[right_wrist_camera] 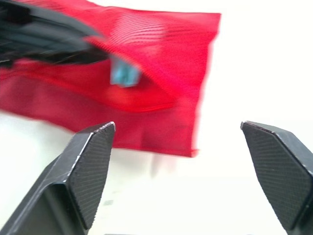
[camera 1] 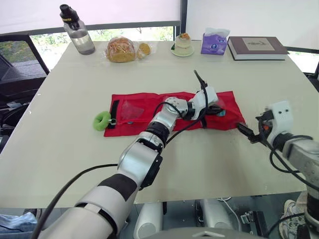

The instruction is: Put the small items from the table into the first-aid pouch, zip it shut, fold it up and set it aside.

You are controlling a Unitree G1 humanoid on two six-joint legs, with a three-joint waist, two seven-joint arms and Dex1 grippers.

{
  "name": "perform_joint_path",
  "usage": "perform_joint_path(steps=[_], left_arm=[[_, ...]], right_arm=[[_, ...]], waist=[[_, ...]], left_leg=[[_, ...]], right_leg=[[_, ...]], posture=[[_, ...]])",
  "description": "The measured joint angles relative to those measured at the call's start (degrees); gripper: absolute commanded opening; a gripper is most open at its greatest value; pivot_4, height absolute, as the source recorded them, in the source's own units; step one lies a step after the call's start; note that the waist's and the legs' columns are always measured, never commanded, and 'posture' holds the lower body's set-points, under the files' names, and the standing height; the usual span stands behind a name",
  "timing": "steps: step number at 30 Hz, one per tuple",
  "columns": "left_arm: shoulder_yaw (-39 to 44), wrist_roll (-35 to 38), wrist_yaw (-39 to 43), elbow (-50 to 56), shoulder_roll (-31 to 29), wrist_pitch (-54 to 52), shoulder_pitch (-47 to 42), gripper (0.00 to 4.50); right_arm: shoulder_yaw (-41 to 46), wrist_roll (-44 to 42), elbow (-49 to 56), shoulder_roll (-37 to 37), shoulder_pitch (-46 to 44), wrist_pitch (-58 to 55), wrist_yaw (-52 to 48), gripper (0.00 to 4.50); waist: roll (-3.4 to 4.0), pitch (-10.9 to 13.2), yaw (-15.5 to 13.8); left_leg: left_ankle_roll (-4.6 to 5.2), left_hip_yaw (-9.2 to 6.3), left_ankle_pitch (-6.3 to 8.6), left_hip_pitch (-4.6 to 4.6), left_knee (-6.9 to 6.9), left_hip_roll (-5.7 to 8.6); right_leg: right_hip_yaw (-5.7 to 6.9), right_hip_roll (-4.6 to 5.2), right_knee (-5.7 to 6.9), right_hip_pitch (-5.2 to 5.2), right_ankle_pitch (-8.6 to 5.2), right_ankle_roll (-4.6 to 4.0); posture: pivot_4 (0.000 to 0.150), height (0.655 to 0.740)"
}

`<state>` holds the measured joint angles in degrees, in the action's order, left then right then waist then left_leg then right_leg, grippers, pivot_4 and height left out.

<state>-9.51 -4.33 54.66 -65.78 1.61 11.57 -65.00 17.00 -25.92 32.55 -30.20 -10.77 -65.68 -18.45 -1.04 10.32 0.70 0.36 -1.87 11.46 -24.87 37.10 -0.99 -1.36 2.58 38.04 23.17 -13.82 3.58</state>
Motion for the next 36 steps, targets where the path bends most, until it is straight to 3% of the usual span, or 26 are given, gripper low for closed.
perform_joint_path(steps=[7,14,17,24,33,34,36], left_arm=[[-0.29,1.45,6.47,8.55,-3.33,-1.22,3.67,4.49],[-0.04,9.09,17.8,35.65,-14.77,-15.95,16.62,4.49],[0.66,13.32,21.11,48.56,-22.66,-24.35,22.91,4.49],[4.78,21.61,22.26,64.03,-32.26,-35.26,29.71,4.49],[13.11,34.28,19.07,80.49,-39.76,-45.07,36.48,4.5],[13.41,35.02,18.68,81.21,-40.01,-45.25,36.77,4.5],[13.51,36.04,17.75,82.8,-41.04,-45.64,38.19,4.5]], right_arm=[[-2.03,0.87,-5.53,1.37,0.78,5.93,-0.47,4.5],[-2.68,0.63,-10.25,3.87,0.78,10.02,-1.28,4.5],[-2.65,0.09,-13.15,5.16,0.73,11.78,-1.9,4.5],[-3.93,-0.91,-17.44,5.77,-0.93,14.18,-4.45,4.5],[-6.56,-0.9,-19.7,5.75,-3.34,14.95,-5.61,0.4],[-6.71,-0.86,-19.72,5.74,-3.33,15.0,-5.66,0.15],[-7.13,-0.32,-19.84,5.18,-3.28,15.18,-5.66,0.15]], waist=[[0.03,-0.01,0.38],[0.06,-0.01,0.37],[0.08,-0.01,0.37],[0.09,-0.01,0.11],[0.1,0.0,0.03],[0.1,0.0,0.01],[0.11,0.0,0.09]], left_leg=[[0.0,0.04,0.0,0.06,-0.06,-0.01],[0.0,0.04,0.0,0.07,-0.08,-0.06],[-0.01,0.04,0.0,0.09,-0.08,-0.08],[-0.01,0.07,0.0,0.08,-0.01,-0.09],[-0.01,0.08,0.0,0.11,-0.06,-0.19],[-0.01,0.09,0.0,0.1,-0.04,-0.19],[-0.01,0.13,0.0,0.12,-0.04,-0.18]], right_leg=[[-0.07,-0.01,0.01,0.0,0.0,0.0],[-0.07,-0.01,0.01,0.01,0.0,-0.02],[-0.07,-0.01,0.02,0.0,0.0,-0.03],[-0.07,0.0,0.0,-0.02,0.0,-0.02],[-0.06,-0.08,-0.02,-0.01,-0.01,-0.04],[-0.07,-0.08,-0.02,-0.01,-0.01,-0.04],[-0.1,-0.08,-0.02,-0.01,-0.01,-0.04]], posture=[[0.15,0.74],[0.15,0.74],[0.15,0.74],[0.15,0.74],[0.15,0.74],[0.15,0.74],[0.15,0.74]])
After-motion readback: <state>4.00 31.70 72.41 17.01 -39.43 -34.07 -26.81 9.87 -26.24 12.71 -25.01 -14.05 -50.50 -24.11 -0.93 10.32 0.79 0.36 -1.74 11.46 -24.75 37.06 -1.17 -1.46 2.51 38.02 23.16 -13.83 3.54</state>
